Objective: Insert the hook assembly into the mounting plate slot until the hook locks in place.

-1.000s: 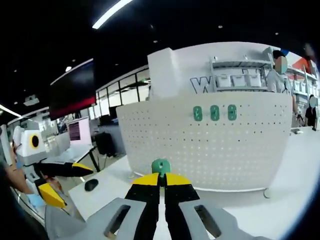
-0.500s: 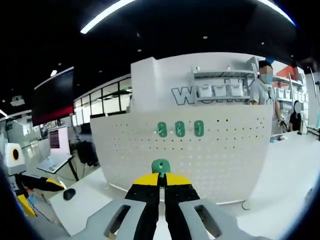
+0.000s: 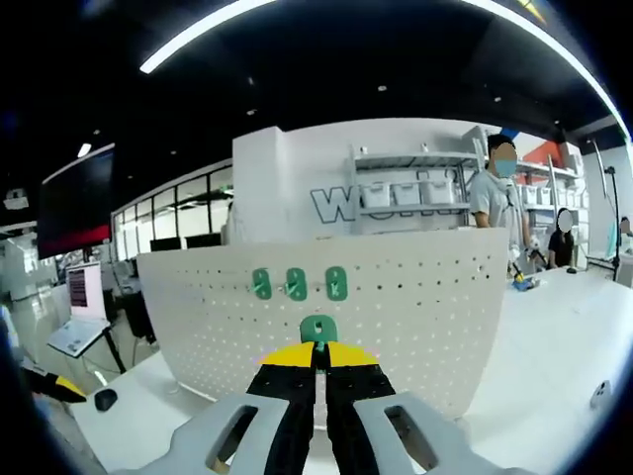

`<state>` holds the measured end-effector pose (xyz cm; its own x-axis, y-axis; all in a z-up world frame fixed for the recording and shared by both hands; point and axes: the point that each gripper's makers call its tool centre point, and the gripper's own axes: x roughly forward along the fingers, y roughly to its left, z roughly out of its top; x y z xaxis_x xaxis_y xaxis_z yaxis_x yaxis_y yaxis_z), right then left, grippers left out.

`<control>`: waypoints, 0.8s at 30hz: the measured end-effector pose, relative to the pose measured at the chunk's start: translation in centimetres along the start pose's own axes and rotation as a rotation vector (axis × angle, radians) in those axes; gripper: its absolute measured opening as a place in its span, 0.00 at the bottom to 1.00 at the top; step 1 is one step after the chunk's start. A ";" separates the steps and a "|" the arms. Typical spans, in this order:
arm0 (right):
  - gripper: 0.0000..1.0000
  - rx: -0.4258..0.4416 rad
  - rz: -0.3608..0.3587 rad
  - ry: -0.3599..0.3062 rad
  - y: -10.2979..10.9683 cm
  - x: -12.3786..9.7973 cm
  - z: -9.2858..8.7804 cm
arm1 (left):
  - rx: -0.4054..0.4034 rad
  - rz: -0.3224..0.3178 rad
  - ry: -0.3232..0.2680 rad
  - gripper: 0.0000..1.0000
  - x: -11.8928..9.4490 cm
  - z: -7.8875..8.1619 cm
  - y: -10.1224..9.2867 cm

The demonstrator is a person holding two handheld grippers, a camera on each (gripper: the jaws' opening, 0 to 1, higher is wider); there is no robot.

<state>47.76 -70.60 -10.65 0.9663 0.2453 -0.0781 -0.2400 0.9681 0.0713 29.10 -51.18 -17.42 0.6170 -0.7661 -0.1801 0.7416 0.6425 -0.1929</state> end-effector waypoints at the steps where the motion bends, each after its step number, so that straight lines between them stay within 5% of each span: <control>1: 0.00 -0.001 -0.002 -0.001 -0.2 0.2 0.1 | -0.004 -0.001 -0.001 0.86 0.0 0.0 0.0; 10: 0.00 -0.004 -0.028 -0.012 -2.0 1.4 0.4 | -0.026 -0.009 0.000 0.89 0.2 -0.1 0.1; 24: 0.00 0.036 -0.065 -0.073 -4.5 4.1 2.0 | -0.022 0.073 -0.003 0.87 -0.7 0.4 3.1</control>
<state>53.00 -74.01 -9.27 0.9843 0.1763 -0.0108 -0.1743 0.9792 0.1038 31.10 -48.69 -17.50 0.6698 -0.7174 -0.1918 0.6887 0.6967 -0.2009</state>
